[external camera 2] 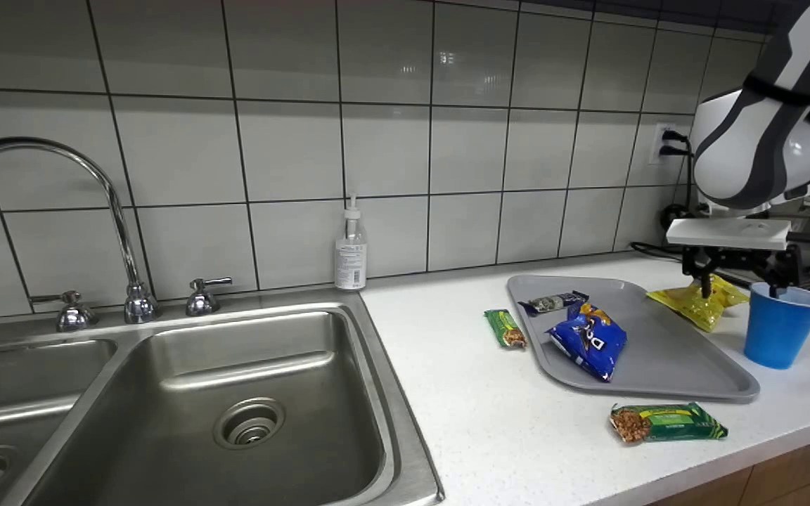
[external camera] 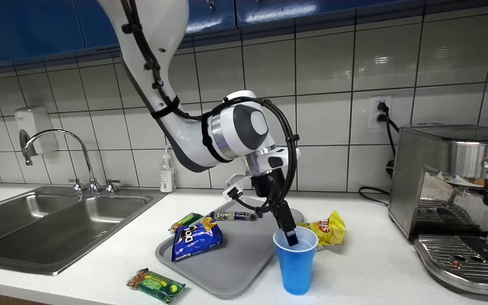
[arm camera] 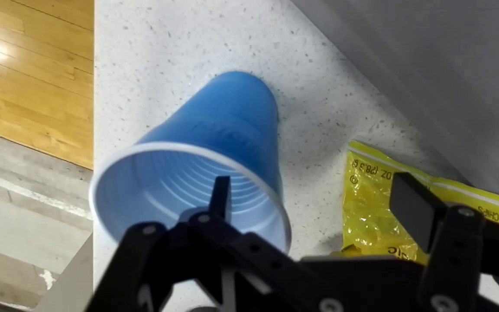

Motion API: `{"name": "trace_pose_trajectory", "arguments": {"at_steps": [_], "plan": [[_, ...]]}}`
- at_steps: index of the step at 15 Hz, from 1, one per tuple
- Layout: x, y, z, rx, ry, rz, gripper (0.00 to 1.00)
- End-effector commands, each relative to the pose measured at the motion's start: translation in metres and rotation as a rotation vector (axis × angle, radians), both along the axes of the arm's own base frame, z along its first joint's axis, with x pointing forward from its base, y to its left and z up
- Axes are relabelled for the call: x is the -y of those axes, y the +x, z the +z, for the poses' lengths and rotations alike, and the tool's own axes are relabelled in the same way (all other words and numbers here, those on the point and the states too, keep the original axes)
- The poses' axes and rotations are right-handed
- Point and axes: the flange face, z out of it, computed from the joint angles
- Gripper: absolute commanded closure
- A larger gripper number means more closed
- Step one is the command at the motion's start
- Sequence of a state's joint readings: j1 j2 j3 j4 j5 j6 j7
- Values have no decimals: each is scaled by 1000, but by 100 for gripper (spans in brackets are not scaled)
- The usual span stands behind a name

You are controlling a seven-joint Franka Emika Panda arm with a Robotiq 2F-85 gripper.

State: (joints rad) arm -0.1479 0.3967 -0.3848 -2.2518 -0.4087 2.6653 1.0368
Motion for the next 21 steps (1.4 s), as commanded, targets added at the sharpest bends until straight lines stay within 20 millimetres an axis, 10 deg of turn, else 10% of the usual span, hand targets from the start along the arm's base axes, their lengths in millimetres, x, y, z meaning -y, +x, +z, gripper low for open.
{"name": "trace_pose_trajectory", "arguments": {"at_steps": [1, 10, 21], "plan": [[5, 6, 6, 17, -9, 15, 32], [2, 8, 12, 29, -20, 26, 99], [-5, 7, 60, 77, -103, 130, 99]]}}
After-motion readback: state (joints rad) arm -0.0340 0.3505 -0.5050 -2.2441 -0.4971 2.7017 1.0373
